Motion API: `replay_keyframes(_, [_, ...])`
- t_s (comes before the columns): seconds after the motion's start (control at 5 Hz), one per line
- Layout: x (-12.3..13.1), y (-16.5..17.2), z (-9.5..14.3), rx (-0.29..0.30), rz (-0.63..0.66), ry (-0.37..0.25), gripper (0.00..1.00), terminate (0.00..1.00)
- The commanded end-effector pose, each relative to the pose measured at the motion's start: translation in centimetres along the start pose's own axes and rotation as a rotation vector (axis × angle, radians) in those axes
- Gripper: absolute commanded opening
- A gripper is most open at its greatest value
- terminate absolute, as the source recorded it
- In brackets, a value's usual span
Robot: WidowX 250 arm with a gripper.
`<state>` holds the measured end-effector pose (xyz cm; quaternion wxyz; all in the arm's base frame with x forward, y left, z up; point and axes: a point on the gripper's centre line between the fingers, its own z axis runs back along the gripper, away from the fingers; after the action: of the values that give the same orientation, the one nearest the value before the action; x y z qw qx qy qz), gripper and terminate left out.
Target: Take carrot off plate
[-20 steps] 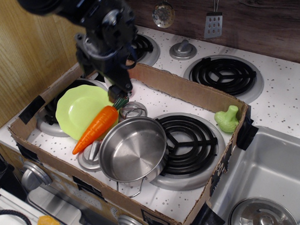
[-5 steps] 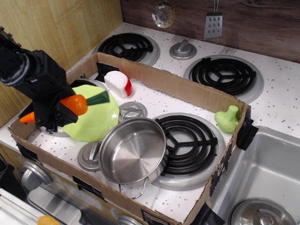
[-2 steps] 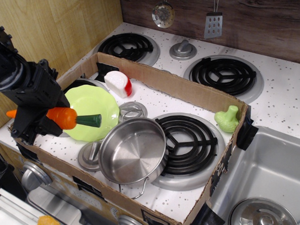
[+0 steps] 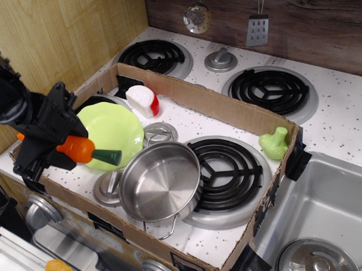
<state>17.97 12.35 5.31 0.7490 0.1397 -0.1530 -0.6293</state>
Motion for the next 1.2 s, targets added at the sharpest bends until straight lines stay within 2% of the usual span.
replay_keyframes(0.0, [-0.7,-1.5,-1.7,0.051,0.142,-0.027,0.00,0.00])
replay_keyframes(0.2, [-0.3,-1.5,-1.1,0.092,0.191,0.010,1.00,0.00])
replay_keyframes(0.4, [0.1,-0.9,0.7,0.085,0.176,0.057,1.00,0.00])
replay_keyframes(0.6, [1.3,0.0,3.3,0.095,0.168,0.148,1.00,0.00])
replay_keyframes(0.8, [2.1,1.3,4.1,0.055,0.165,0.171,1.00,0.00])
replay_keyframes(1.0, [2.6,2.2,4.4,0.044,0.172,0.165,1.00,0.00])
